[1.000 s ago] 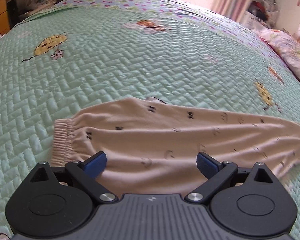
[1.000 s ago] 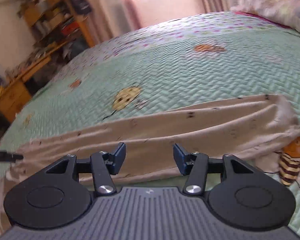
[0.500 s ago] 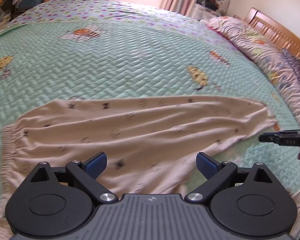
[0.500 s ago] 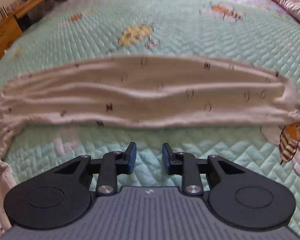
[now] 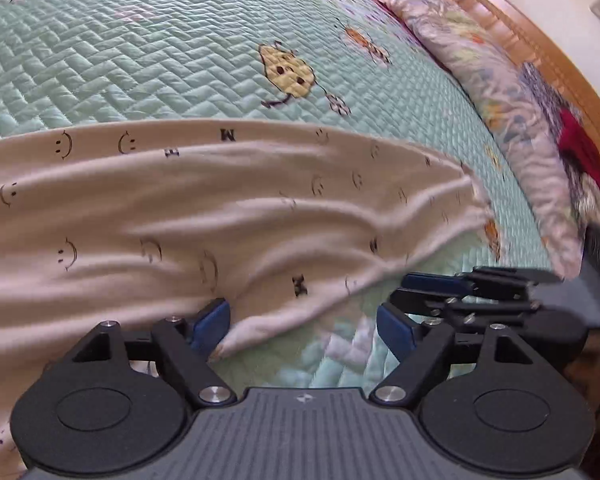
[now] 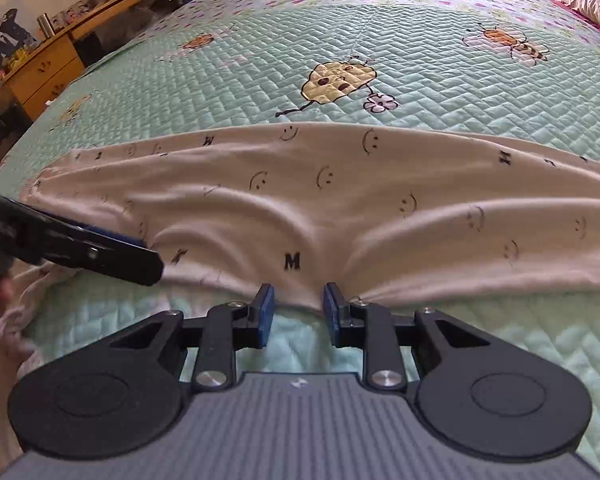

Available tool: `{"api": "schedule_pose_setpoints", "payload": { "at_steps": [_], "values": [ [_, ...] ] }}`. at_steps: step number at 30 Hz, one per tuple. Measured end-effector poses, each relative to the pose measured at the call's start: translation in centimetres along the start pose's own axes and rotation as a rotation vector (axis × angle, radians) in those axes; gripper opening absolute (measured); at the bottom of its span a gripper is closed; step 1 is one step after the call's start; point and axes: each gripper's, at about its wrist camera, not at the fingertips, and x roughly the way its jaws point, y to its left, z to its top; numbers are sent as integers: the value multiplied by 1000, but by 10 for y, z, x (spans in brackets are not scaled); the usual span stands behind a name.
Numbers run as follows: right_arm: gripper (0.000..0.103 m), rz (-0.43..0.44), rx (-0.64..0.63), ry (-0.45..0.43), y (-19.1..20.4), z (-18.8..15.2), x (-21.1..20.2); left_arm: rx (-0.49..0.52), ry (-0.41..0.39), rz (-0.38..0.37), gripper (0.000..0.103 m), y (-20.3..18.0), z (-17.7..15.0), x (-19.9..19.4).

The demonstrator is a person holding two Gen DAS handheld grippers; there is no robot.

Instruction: Fold clothes

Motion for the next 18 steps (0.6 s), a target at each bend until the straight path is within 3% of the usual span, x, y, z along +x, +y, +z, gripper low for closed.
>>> {"api": "schedule_pose_setpoints", "payload": {
  "at_steps": [3, 7, 8, 10, 11, 12, 15, 18],
  "values": [
    [29, -14, 24, -84, -13, 11, -21, -63, 14, -29, 80, 3, 4, -11],
    [30, -69, 89, -195, -41, 37, -30, -124, -79, -93, 83, 0, 21, -24],
    [30, -93, 104, -182, -49, 39, -22, -141, -84, -111, 86, -2, 25, -20],
    [30, -126, 124, -114, -60, 36, -2, -135, 7, -117, 87, -4, 26, 10],
    [30, -121, 117, -100, -62, 27, 1, -134, 45, -114, 83, -5, 25, 24],
    [30, -114, 106, -98, -63, 18, 2, -128, 49, -98, 84, -5, 19, 30],
    [28, -86, 109, -60, -68, 9, -17, -58, 56, -108, 87, -13, 11, 16],
    [29, -129, 147, -173, -84, 23, -44, -72, 24, -88, 87, -12, 11, 2]
  ]
}}
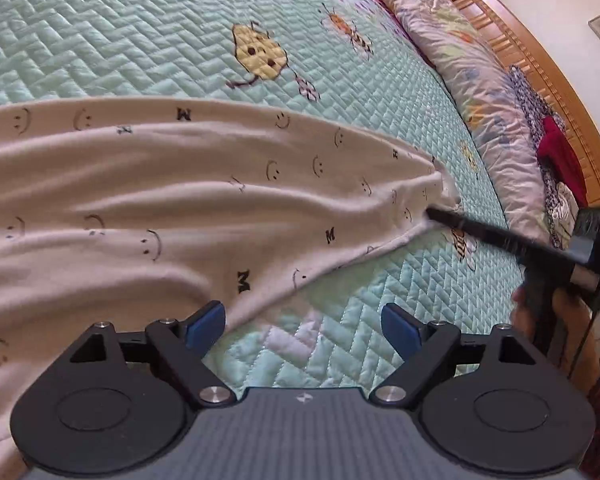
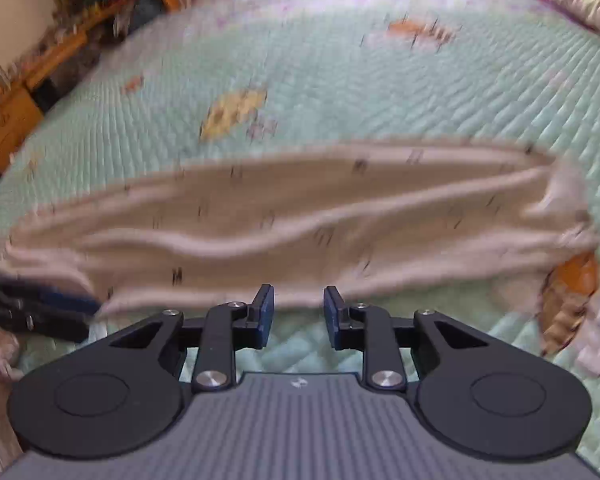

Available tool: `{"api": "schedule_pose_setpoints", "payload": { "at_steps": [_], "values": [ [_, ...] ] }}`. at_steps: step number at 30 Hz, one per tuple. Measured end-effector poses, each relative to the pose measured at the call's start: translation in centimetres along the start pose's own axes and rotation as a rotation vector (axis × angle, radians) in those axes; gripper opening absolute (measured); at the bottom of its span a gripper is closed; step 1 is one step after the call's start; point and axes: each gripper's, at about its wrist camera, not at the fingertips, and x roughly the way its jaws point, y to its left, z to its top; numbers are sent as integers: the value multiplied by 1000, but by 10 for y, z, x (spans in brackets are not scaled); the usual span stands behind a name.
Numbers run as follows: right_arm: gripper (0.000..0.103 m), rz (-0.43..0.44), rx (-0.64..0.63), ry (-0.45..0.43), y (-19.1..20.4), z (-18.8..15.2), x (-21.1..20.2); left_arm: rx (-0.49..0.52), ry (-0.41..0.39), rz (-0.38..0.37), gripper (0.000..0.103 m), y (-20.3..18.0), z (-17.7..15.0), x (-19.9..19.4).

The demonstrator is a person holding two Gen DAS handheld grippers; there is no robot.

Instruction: Fold clothes

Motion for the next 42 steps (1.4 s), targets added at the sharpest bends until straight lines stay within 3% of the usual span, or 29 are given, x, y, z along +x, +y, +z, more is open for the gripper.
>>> {"api": "schedule_pose_setpoints", "payload": {
  "at_steps": [3, 5, 7, 9, 11, 15, 18, 21, 24, 28, 31, 36, 39, 42],
  "values": [
    [30, -118, 49, -98, -21, 27, 0, -20, -71, 17, 87, 2, 5, -12],
    [30, -154, 46, -20, -36, 28, 23, -45, -116, 23, 91, 6, 8, -19],
    [29, -163, 54, 88, -52, 14, 41, -76, -76, 37, 92, 17, 4, -14],
    [28, -141, 49, 124, -58, 5, 27, -91, -21, 34, 92, 26, 0, -6],
    [28, -161, 86, 166, -63, 2, 12, -73, -28, 28, 92, 23, -4, -10],
    [30, -203, 86, 9, -61, 15, -9, -94, -48, -14, 92, 21, -6, -18],
    [34, -183, 88, -77, -65, 28, 7, -90, -86, 14, 92, 22, -10, -32],
    [33, -270, 58, 40, -78, 12, 36, -80, -157, 42, 91, 33, -13, -60],
    [33, -243, 109, 2, -85, -9, 17, -81, -246, 95, 92, 53, -13, -91],
    [34, -312, 187, 17, -71, -9, 7, -173, -332, 189, 92, 92, 3, -107],
    [34, -208, 135, -72, -29, 6, 8, -211, -259, 197, 92, 110, 9, -88],
    [33, 130, -44, -185, 76, 43, 32, -62, -244, 247, 94, 88, -15, -81],
    [33, 286, -137, -148, 133, 45, 60, -68, -255, 204, 94, 93, -25, -89],
    [33, 337, -222, -22, 179, 23, 89, -139, -284, 122, 92, 111, -34, -110]
  ]
}}
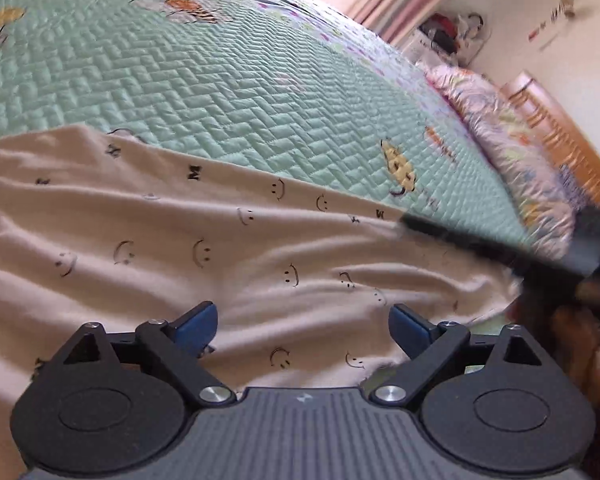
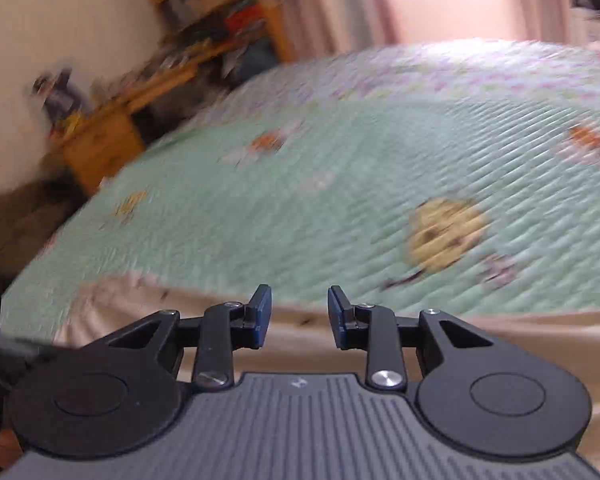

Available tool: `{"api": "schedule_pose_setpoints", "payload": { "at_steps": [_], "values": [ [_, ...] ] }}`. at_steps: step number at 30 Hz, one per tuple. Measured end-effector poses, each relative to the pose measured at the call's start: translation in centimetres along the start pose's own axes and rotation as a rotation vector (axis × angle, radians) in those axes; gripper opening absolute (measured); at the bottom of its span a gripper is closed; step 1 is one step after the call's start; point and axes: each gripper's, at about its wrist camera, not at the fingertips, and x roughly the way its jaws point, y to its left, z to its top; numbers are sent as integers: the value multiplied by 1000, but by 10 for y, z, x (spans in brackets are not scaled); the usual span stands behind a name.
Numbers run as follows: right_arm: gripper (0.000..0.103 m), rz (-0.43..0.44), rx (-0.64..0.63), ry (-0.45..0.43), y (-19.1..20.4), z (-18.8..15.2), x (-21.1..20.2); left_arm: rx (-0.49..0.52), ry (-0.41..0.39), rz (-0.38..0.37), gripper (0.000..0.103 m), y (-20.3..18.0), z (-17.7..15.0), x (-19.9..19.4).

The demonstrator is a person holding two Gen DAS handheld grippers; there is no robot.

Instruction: Fold clothes

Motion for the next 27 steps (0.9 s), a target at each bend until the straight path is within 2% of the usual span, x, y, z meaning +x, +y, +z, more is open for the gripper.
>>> {"api": "schedule_pose_setpoints", "payload": {
  "at_steps": [1, 3, 6, 8, 10, 11, 13, 15, 17, 19, 20, 23, 27],
  "values": [
    [33, 5, -16, 36, 10, -10, 9, -14, -26, 9, 92, 6, 3, -9],
    [33, 28, -34, 52, 22, -28, 16, -40, -76, 32, 92, 19, 10, -27],
    [34, 10, -75, -19, 43, -47, 4, -31, -137, 127, 92, 29, 33, -43],
    [34, 34, -70, -64, 47, -44, -1, -15, -148, 195, 92, 29, 50, -43],
    [34, 81, -25, -99, 46, -35, 0, 44, -136, 260, 91, 21, 64, -32],
    [33, 98, -10, -116, 47, -31, 1, 77, -123, 302, 88, 16, 71, -23],
    [33, 95, -11, -137, 52, -25, 12, 120, -90, 379, 85, 8, 83, -3],
    [33, 52, -28, -139, 56, -20, 25, 134, -67, 428, 81, 4, 93, 15],
    [34, 0, -14, -113, 55, -15, 40, 139, -49, 457, 80, 1, 98, 28],
    [33, 4, 15, -18, 53, -16, 52, 165, -36, 482, 80, -4, 101, 40],
    [33, 1, 10, -8, 54, -21, 50, 186, -31, 498, 80, -7, 101, 44],
    [33, 18, 3, 11, 58, -39, 34, 249, -28, 502, 80, -18, 100, 51],
    [33, 36, 36, -26, 54, -61, 23, 296, -26, 493, 81, -33, 102, 61]
  ]
}}
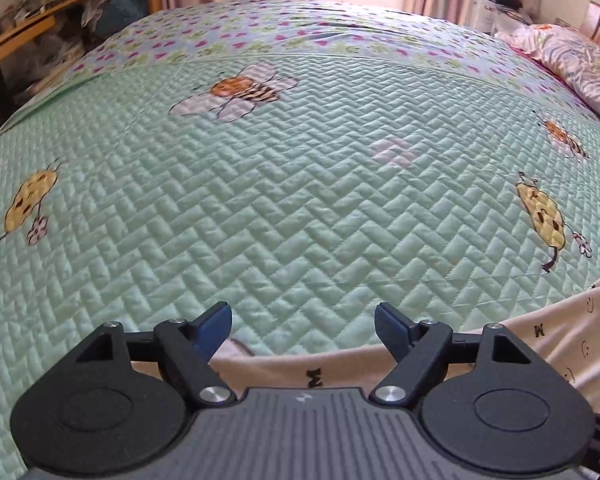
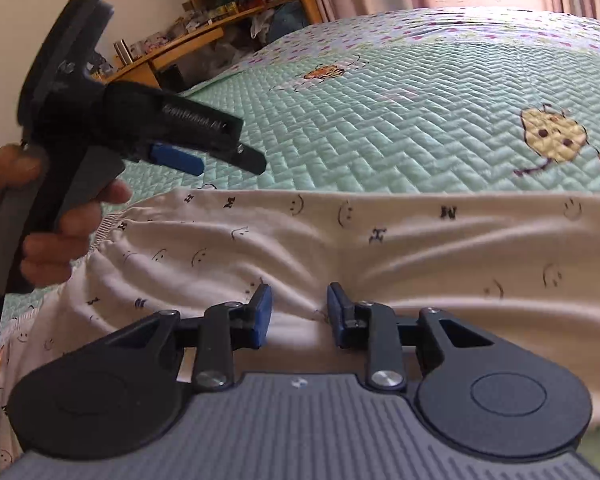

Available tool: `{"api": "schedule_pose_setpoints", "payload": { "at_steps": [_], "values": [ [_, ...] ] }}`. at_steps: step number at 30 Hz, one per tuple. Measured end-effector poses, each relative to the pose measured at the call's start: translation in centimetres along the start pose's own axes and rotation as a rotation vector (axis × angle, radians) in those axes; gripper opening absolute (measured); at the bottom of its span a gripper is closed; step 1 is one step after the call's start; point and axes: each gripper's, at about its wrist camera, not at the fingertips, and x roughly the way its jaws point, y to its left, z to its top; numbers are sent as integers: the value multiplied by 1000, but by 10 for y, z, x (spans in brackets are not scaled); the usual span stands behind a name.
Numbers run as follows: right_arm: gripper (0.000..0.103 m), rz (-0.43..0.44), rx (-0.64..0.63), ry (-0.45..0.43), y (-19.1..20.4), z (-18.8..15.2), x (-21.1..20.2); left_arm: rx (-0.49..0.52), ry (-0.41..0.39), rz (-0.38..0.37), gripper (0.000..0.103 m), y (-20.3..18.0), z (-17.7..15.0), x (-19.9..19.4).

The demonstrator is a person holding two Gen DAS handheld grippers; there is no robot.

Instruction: Fold clothes

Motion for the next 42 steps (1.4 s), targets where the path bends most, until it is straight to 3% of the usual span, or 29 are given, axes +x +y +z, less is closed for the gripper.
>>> {"api": "schedule_pose_setpoints", "payload": {
  "at_steps": [5, 14, 18, 21, 23, 24, 26, 29, 35, 42],
  "values": [
    [33, 29, 70, -23, -7, -5, -2, 34, 7, -49, 82, -14, 7, 7],
    [33, 61, 97, -51, -13, -9, -2, 141, 11, -311, 82, -9, -3, 8],
    [33, 75, 112, -57, -16, -10, -3, 256, 56, -291, 78, -15, -10, 25],
    [33, 81, 117, -59, -17, -10, -2, 336, 40, -278, 72, -19, -17, 24],
    [33, 81, 116, -61, -17, -10, -2, 373, 32, -292, 42, -20, -20, 20],
    [33, 79, 113, -61, -16, -10, -2, 388, 31, -301, 36, -21, -21, 18],
    [33, 78, 112, -63, -17, -10, -3, 418, 28, -297, 8, -24, -23, 13],
    [33, 81, 116, -65, -18, -11, -3, 474, -1, -265, 1, -32, -30, 5],
    [33, 81, 119, -68, -19, -11, -2, 619, -79, -214, 1, -52, -67, -22],
    [33, 89, 151, -89, -22, -7, -12, 616, -127, -192, 1, -53, -84, -33]
  ]
}}
